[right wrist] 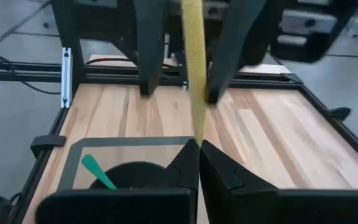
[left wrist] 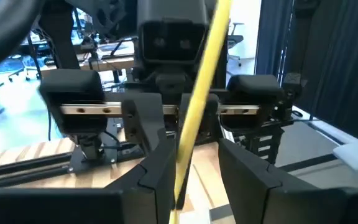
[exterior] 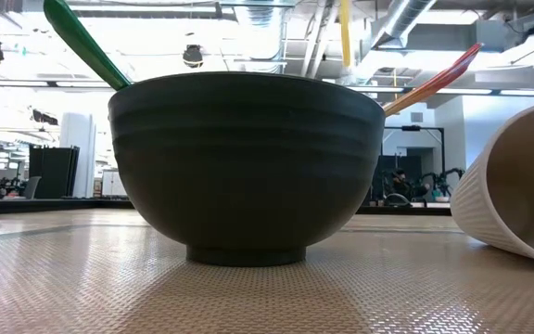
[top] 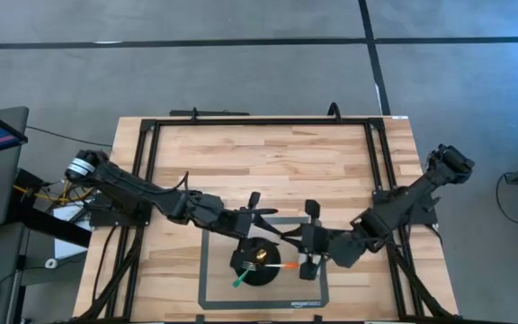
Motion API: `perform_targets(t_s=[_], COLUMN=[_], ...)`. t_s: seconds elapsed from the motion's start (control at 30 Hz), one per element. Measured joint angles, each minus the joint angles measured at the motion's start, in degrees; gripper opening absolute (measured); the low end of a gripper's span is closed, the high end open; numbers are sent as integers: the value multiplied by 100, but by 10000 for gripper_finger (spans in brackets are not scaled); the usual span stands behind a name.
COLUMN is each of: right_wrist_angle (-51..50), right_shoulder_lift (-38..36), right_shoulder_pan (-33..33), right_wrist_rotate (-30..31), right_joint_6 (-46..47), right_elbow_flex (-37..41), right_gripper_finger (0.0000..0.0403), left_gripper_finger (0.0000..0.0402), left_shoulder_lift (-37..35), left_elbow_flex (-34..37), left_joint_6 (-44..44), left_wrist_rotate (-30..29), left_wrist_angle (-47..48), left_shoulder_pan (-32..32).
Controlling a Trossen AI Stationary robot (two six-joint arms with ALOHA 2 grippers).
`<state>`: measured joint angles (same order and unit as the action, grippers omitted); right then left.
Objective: Pick & Place Utensil
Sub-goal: Adjust the white cup
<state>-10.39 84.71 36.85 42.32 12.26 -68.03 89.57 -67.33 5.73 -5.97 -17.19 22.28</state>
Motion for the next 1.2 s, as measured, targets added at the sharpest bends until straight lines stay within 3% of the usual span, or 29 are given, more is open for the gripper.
perform_targets(t_s=[0.2,0.33,0.6,0.83,1.2], right_wrist_angle=[-21,-22,-25,-42,-495], right_shoulder_lift=[0,0,0,0,-4], right_shoulder_pan=[-351,-408,-401,-556,-347], right_wrist_rotate=[-740,-868,-913,-954,-951], right_joint_6=[-90,-287,-592,-471,200], right_elbow_flex=[0,0,0,0,-4], right_gripper_finger=[0,0,0,3,108], left_gripper_finger=[136,135,18,16,10], left_shoulder_lift=[14,1,8,12,20], left_elbow_flex=[2,2,2,2,2], left_joint_6=[277,307,138,132,82], left_wrist_rotate=[-1,-12,-196,-196,-805], left_wrist_angle=[-122,-175,-173,-88,637], left_shoulder_pan=[-24,-24,-26,-29,24])
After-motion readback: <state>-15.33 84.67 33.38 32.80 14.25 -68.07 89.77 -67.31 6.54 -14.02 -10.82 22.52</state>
